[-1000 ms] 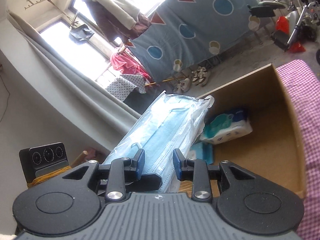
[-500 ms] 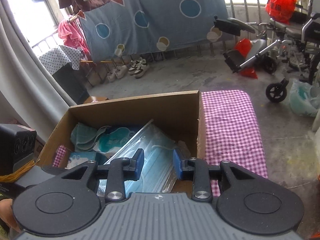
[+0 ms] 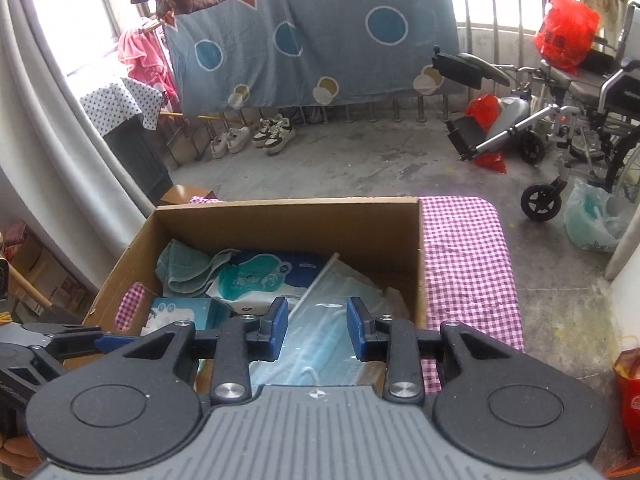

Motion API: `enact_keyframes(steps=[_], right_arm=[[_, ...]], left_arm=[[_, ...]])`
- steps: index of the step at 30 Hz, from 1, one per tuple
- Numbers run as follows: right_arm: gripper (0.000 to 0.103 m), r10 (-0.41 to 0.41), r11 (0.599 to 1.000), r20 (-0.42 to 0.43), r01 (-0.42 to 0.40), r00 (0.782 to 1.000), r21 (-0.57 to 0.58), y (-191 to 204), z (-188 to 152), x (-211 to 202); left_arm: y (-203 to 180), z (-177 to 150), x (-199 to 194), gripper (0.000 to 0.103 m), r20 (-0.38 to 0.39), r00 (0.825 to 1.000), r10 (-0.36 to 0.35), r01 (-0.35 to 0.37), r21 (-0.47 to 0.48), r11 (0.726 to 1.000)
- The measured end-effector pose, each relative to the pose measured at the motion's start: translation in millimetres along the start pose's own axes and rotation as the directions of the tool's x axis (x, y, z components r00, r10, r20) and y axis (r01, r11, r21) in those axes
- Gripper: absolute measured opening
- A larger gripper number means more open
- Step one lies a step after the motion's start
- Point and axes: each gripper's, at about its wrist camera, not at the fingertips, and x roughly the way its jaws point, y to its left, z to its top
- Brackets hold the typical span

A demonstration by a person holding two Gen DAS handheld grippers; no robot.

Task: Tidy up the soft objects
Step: 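Lift the face mask bag with the right gripper and carry it over the box, then lower the mask bag into the box beside the wet-wipe pack and release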

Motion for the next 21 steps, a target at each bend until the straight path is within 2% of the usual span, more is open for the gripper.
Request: enact_keyframes(steps=[4,7,12,16,19,21], right_arm=[[0.035,0.056,0.993,-0.103,-0.066,0.993,-0.100,44.7,0.6,20.3],[0.035,0.085,0.978,-0.234,-0.126,0.968,-0.164,75.8,-3.0,53.5],[0.035,0.082,0.961,-0.446,-0.189,0.891,-0.200,106.0,-14.4,118.7],[0.034,0.022,0.944,-0.573,-0.206,0.819,-0.257,112.9,-27.7,157.8],[0.034,-0.093,0.938,-0.639,-0.147,0.763,-0.313,103.1,-37.7,177.3],[0.034,-0.147,0.940,-0.661,-0.104,0.736,-0.325,91.6,-39.6,183.8]], left_arm=[[7.8,-12.0,-52.6,0.102,0.087,0.996,-0.010,0.009,0.006,1.000],[18.3,-27.4,-86.1,0.103,0.138,0.990,0.026,-0.028,0.011,1.000],[35.9,-53.0,-113.1,0.103,0.169,0.983,0.077,-0.080,0.009,0.997],[53.6,-70.4,-121.0,0.103,0.165,0.981,0.098,-0.096,-0.016,0.995],[67.5,-75.0,-121.4,0.103,0.155,0.983,0.100,-0.094,-0.042,0.995],[76.0,-76.8,-121.8,0.103,0.156,0.983,0.092,-0.084,-0.058,0.995]])
